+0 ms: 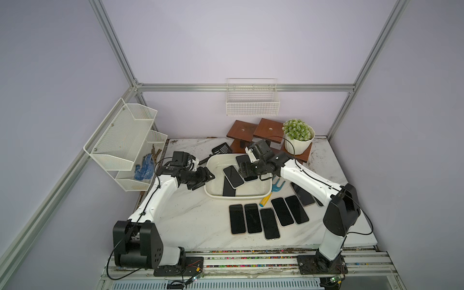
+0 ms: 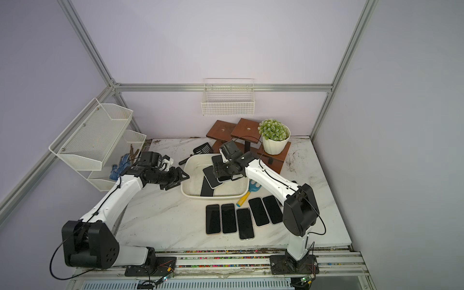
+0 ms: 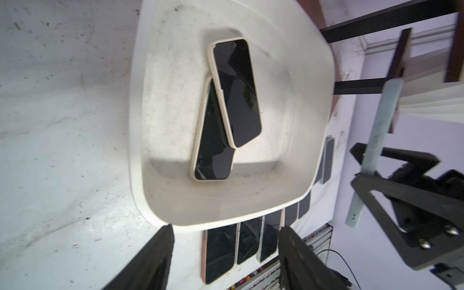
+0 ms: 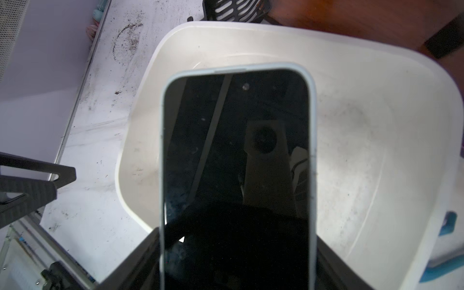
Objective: Take the phone out of the storage box
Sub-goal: Place the phone at the center of the board.
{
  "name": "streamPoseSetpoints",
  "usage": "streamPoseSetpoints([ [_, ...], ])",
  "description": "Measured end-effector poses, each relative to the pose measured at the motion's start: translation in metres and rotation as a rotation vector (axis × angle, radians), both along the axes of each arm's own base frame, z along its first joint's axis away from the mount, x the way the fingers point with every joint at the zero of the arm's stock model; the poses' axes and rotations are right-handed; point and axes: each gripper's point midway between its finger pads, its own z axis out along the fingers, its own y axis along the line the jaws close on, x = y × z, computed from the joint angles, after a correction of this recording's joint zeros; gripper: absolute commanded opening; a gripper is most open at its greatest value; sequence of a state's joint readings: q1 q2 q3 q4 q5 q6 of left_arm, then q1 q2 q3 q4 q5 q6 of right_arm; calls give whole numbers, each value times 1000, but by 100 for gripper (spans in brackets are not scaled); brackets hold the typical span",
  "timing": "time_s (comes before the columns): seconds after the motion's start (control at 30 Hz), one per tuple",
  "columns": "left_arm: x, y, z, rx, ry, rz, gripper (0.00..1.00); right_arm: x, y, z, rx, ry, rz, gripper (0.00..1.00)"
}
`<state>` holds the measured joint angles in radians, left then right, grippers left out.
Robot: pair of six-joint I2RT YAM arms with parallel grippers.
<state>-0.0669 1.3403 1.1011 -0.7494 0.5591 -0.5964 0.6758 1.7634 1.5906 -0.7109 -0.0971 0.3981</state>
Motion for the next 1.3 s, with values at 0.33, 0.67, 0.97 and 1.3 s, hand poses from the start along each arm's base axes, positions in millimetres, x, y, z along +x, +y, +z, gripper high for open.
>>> streamPoseSetpoints([
  [0.33, -19, -39, 27, -245, -60, 15, 80, -78, 12, 4, 42, 53, 89, 75],
  [0.67, -30, -75, 44, -383, -115, -48, 78, -108, 36, 15, 94, 59, 157, 75],
  [0.97, -31, -86, 48, -410, -113, -69, 43, -125, 59, 22, 127, 61, 208, 75],
  [1.3, -33, -89, 55, -427, -138, -101, 0, -125, 64, 25, 163, 81, 192, 89],
])
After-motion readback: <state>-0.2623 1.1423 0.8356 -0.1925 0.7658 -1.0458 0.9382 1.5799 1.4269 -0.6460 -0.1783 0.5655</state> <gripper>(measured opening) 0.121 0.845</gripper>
